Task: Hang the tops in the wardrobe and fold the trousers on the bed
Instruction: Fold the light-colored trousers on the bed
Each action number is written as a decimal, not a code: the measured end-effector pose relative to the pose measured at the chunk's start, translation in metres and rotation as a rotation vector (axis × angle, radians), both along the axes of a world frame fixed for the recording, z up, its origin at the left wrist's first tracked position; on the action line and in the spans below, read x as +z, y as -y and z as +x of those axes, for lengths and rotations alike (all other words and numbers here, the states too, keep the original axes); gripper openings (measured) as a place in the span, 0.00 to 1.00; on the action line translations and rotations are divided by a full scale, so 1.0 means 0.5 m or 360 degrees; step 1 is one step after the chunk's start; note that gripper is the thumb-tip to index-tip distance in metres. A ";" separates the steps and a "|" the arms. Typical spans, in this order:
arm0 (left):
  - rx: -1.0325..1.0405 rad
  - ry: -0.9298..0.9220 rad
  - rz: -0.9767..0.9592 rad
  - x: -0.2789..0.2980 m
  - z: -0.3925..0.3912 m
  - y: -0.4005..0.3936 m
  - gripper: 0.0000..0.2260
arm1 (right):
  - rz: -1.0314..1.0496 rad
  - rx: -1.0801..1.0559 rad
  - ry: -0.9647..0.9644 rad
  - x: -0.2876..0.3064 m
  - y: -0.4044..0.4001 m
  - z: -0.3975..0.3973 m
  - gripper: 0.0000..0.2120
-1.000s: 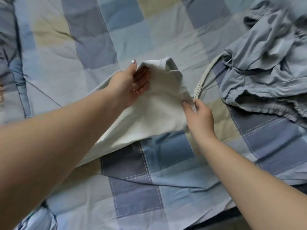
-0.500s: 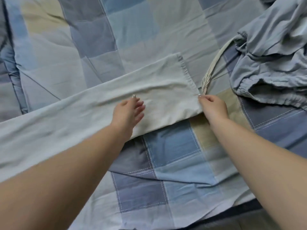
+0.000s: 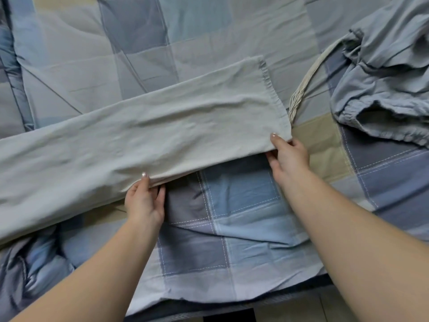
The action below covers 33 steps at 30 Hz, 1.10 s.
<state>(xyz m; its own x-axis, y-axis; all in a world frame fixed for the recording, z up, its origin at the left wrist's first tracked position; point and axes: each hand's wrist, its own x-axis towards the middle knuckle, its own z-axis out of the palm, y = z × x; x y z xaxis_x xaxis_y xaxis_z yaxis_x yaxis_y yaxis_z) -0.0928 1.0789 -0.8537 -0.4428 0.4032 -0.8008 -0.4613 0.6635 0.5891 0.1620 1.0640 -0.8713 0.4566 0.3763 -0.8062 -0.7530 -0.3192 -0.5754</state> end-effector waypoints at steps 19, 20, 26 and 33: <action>-0.0289 0.0396 -0.0280 0.046 -0.091 0.129 0.07 | -0.0041 0.0424 -0.0104 0.012 0.111 -0.163 0.15; -0.0280 0.0396 -0.0275 0.047 -0.121 0.132 0.07 | -0.0046 0.0459 -0.0135 0.011 0.109 -0.204 0.11; -0.0228 0.0422 -0.0237 0.065 -0.306 0.146 0.07 | -0.0112 0.0566 -0.0271 0.006 0.108 -0.448 0.07; -0.0389 0.0399 -0.0008 0.127 -0.565 0.110 0.05 | -0.0058 0.1036 -0.0391 0.035 0.046 -0.786 0.05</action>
